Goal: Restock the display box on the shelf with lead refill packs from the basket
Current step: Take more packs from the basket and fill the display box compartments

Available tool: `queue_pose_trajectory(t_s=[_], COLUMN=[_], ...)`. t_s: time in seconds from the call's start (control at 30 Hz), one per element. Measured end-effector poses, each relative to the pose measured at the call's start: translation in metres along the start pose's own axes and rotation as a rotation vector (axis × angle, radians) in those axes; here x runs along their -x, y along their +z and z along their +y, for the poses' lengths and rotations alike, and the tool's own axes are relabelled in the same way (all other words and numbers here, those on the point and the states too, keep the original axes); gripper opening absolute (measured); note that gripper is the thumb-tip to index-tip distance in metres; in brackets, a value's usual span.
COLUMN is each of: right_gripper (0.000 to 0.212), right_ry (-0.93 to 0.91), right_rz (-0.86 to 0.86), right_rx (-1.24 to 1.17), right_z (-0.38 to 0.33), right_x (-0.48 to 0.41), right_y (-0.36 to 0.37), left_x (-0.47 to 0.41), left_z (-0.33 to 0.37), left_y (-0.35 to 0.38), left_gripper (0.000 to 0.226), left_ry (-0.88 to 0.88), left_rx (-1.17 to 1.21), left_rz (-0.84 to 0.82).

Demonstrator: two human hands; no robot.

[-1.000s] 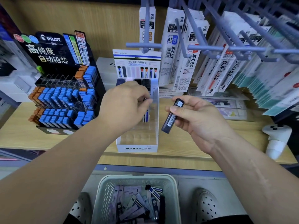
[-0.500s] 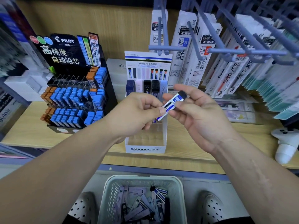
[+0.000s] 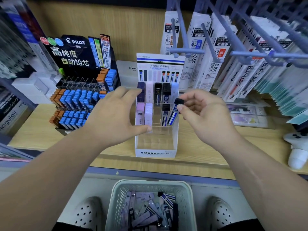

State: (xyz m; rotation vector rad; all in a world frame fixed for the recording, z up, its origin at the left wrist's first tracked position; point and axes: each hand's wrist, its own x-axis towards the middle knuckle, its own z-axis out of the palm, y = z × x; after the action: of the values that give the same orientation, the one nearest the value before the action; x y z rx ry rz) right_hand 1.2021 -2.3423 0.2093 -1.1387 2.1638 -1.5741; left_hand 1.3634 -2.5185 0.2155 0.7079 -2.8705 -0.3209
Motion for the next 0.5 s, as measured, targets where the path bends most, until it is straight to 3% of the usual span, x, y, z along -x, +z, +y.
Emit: queue_pose_trajectory(t_s=[0.5], right_gripper=[0.012], right_ry=[-0.166], right_rz=[0.035], right_rx=[0.401], right_z=[0.015], right_x=[-0.007], right_y=[0.016], left_x=[0.010], left_z=[-0.002], left_y=[0.013], left_gripper=[0.103], left_ry=[0.062], left_rx=[-0.034], left_rz=[-0.078])
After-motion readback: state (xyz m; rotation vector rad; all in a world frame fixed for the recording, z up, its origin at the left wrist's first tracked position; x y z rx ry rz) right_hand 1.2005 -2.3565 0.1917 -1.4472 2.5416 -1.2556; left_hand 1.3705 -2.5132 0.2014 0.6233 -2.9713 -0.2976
